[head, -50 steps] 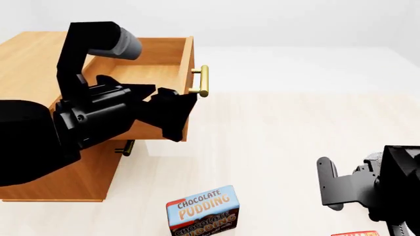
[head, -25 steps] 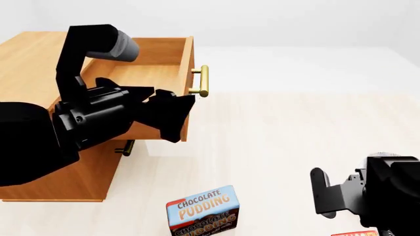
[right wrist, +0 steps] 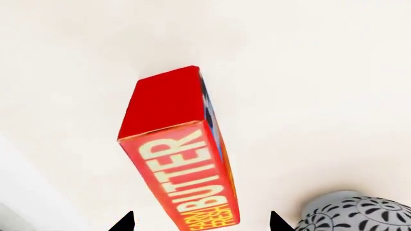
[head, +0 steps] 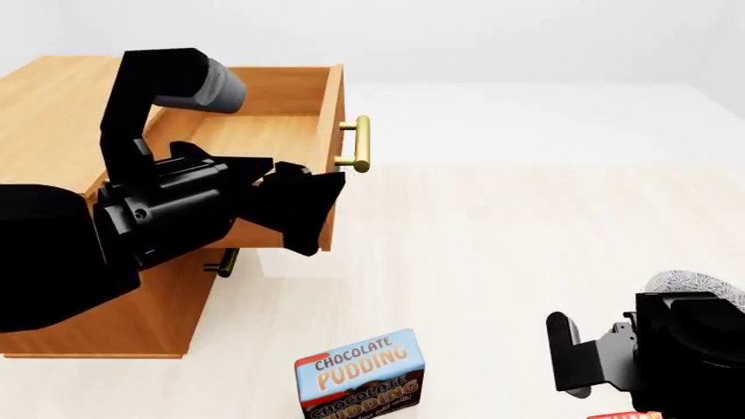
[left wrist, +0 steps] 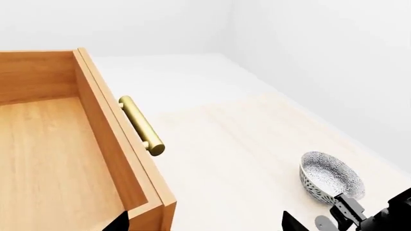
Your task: Put the butter at the back in the top drawer of the cabinet and close it.
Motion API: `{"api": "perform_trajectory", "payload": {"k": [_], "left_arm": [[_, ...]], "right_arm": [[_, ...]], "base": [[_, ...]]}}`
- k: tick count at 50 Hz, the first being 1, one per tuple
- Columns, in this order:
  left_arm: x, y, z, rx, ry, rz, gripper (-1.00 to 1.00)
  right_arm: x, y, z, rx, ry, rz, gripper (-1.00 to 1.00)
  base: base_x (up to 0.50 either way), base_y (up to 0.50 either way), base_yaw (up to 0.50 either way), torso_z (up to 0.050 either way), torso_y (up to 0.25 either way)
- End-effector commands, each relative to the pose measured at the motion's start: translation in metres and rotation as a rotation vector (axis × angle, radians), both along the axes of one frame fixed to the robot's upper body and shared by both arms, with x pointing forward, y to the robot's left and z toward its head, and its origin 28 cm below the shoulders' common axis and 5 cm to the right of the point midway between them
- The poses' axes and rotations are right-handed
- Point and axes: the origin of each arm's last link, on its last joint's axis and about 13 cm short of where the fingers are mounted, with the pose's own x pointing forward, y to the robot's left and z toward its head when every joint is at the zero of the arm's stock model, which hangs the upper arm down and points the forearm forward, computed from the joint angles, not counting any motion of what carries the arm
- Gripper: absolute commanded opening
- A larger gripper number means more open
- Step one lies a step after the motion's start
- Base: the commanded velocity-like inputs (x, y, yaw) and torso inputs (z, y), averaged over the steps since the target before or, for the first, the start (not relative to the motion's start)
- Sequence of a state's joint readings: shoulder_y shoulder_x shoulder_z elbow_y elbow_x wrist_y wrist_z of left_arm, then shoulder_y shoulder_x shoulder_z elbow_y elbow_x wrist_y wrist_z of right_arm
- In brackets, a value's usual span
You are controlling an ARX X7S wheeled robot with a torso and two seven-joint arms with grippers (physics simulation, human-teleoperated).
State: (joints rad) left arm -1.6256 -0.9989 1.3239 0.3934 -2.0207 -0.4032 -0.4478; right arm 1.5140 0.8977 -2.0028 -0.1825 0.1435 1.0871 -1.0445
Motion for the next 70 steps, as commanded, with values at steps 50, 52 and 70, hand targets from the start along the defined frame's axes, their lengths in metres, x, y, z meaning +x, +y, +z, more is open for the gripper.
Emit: {"api": "perform_trajectory", "payload": {"k": [50, 52, 70], "left_arm": [[-0.002, 0.003, -0.002, -0.006, 0.007, 0.005, 1.0], [-0.001, 0.002, -0.002, -0.007, 0.008, 0.004, 1.0], [-0.006, 0.006, 0.004, -0.016, -0.011, -0.003, 1.0]], "right_arm": [[-0.001, -0.007, -0.029, 0.038, -0.017, -0.017, -1.0], [-0.004, -0.007, -0.018, 0.045, -0.038, -0.014, -1.0], [-0.009, -0.004, 0.052, 0.102, -0.214, -0.034, -1.0]], "base": [[0.0, 0.0, 0.0, 0.0, 0.0], [0.0, 0.0, 0.0, 0.0, 0.0], [0.0, 0.0, 0.0, 0.0, 0.0]]}}
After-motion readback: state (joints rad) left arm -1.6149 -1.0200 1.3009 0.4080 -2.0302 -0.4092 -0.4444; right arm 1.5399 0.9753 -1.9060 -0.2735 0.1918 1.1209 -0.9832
